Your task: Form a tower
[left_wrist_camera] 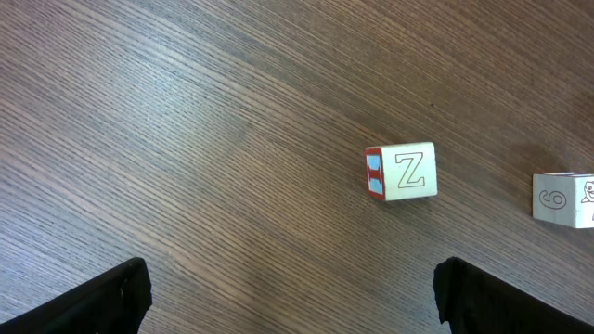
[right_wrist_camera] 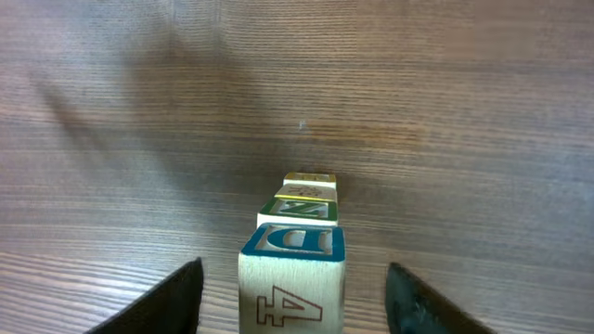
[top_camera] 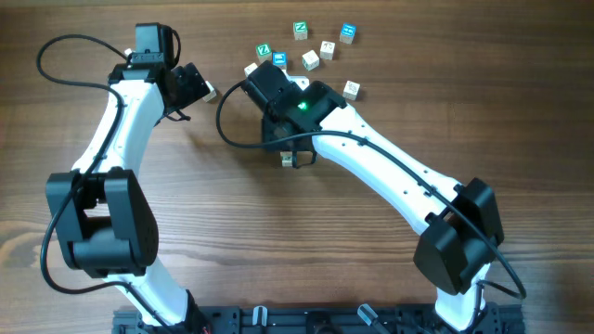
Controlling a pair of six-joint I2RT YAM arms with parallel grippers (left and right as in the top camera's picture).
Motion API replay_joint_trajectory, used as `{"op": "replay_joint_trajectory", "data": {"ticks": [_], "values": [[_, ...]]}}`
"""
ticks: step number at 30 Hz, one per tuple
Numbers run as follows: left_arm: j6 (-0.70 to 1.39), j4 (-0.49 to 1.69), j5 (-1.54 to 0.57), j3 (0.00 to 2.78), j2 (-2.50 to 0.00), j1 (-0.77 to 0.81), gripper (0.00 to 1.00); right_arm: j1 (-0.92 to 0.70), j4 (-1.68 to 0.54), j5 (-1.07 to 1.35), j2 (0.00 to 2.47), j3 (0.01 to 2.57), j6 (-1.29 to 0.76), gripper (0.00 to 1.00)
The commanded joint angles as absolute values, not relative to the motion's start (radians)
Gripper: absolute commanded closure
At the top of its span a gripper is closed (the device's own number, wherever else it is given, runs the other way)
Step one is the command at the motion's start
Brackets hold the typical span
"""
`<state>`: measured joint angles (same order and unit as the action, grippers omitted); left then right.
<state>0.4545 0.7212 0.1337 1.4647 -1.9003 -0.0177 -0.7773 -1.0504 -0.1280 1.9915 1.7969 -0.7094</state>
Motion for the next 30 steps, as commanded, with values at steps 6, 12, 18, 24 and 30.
{"op": "replay_joint_trajectory", "data": {"ticks": [6, 12, 18, 24, 30], "values": [[0.45, 0.721, 0.14, 1.459, -1.913, -0.018, 0.0, -0.726, -0.968, -0.18, 1.954, 1.822, -0.68, 0.14], [0.45, 0.721, 0.14, 1.458, -1.913, -0.018, 0.0, -0.492, -0.958, -0.179, 1.954, 1.82, -0.576, 0.0], [0.45, 0.721, 0.14, 1.459, -1.913, -0.018, 0.0, -0.331, -0.979, -0.18, 1.954, 1.792, -0.49, 0.0], [0.45, 0.721, 0.14, 1.459, -1.913, -0.018, 0.0, -0.321, -0.928, -0.18, 1.954, 1.792, -0.49, 0.0], [0.45, 0.721, 0.14, 1.459, -1.913, -0.018, 0.0, -0.321, -0.927, -0.18, 1.954, 1.792, -0.49, 0.0]]}}
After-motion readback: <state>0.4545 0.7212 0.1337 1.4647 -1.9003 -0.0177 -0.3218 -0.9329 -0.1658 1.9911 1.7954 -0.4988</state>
